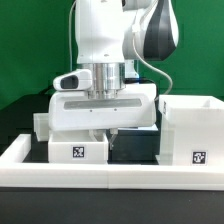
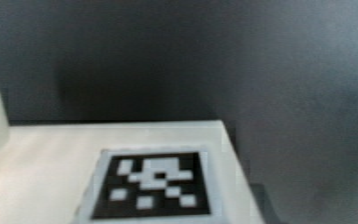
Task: Assemble drawer
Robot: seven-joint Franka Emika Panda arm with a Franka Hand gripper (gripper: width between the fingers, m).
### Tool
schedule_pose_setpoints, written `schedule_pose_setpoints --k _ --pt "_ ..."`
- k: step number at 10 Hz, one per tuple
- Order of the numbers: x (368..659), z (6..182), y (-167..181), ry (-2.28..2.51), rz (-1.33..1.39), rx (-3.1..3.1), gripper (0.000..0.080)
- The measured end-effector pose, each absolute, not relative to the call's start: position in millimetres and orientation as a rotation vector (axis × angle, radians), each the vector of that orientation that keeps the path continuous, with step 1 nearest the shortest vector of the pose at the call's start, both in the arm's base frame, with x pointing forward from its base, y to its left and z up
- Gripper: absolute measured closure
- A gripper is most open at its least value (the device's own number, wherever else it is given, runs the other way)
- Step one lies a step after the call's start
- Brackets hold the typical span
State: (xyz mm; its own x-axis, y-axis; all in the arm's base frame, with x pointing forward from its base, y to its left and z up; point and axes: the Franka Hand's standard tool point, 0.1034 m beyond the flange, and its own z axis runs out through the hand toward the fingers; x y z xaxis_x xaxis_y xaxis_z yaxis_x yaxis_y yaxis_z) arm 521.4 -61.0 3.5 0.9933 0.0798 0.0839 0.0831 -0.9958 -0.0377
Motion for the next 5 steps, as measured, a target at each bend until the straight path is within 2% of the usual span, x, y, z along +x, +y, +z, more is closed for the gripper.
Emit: schedule_pose_setpoints --k 5 --pt "523.5 17.6 -45.2 -0.514 -0.058 -3.043 0.0758"
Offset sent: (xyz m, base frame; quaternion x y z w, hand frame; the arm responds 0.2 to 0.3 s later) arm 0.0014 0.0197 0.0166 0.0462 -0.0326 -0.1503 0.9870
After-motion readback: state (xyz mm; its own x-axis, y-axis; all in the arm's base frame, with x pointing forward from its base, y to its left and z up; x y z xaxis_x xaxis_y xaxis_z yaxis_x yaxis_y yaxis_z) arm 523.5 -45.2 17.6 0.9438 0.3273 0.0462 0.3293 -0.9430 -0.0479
